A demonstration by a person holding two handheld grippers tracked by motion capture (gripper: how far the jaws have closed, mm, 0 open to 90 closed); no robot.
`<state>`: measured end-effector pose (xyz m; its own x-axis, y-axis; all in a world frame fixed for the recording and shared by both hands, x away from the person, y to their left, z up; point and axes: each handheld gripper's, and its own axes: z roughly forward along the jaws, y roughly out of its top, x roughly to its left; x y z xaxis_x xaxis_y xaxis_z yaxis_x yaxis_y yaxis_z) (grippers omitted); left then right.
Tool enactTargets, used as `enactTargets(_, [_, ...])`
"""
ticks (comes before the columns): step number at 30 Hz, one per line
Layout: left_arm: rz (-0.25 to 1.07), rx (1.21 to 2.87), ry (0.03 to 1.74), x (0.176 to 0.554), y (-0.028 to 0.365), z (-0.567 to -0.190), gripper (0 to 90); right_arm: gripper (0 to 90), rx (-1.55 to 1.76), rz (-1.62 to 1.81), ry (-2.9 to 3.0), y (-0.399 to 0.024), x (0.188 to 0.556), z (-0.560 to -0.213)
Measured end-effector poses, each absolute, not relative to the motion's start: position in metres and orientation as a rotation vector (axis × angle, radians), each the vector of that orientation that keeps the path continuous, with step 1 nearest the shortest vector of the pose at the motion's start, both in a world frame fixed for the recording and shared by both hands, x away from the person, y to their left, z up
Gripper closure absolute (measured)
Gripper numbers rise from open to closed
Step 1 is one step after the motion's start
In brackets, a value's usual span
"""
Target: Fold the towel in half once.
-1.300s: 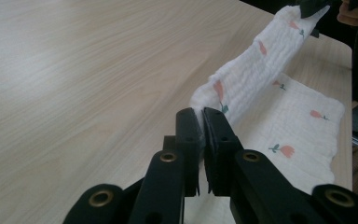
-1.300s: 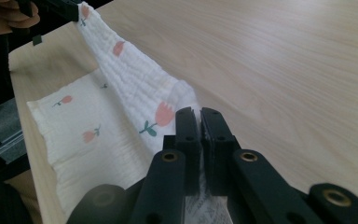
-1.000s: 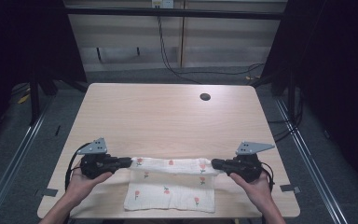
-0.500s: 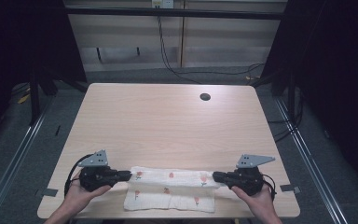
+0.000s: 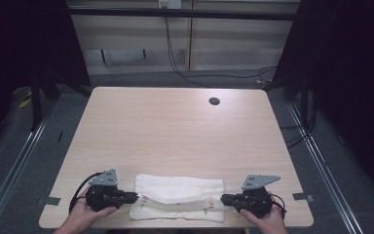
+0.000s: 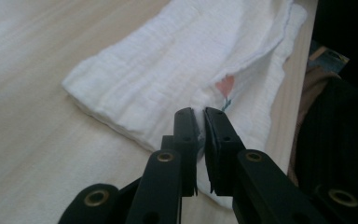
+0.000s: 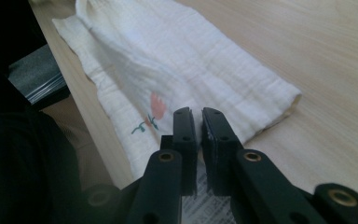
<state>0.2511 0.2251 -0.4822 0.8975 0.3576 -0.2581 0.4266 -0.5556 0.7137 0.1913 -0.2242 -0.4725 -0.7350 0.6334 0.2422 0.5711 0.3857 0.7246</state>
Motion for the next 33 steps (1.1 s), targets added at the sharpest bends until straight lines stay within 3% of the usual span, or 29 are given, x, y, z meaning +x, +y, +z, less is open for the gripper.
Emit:
enactTargets(14, [-0.117,2.149,0.527,0.245,0.235,-0.475,70.2,73.9,1.111,1.315,2.544,-0.224,0.165,-0.470])
enactTargets(33, [-0.057,2.112,0.707,0.273,0.241,-0.483,45.7,65.4,1.058,1.347,2.584,-0.178,0.192,-0.472])
